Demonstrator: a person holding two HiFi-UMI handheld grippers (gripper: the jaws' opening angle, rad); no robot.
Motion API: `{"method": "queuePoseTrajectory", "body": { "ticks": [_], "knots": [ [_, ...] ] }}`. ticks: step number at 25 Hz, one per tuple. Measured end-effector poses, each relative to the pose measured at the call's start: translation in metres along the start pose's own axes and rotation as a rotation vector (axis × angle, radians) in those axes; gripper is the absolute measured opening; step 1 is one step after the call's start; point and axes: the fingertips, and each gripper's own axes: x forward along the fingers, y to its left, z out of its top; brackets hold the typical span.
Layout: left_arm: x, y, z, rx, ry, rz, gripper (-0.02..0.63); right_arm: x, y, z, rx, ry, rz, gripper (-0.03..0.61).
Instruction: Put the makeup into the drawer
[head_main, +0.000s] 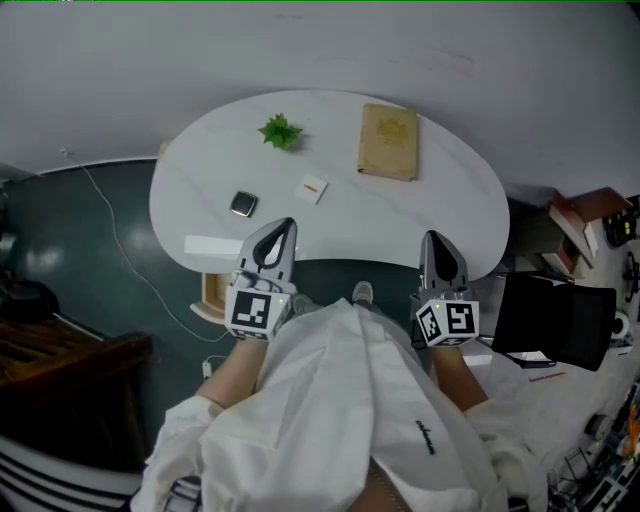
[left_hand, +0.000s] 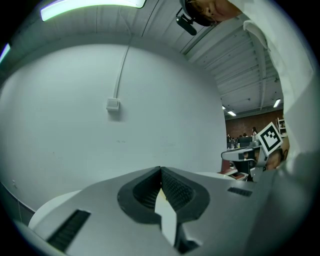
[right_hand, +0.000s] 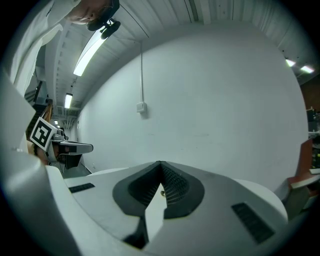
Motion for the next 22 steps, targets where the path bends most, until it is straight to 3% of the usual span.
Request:
{"method": "queuePoseTrajectory", "body": {
  "ticks": [22],
  "knots": [
    [-0.01,-0.002,-0.005,-0.01,-0.001,0.009,0.025,0.001,0.017,-0.006,0.03,0.013,0.047,0.017]
  ]
}}
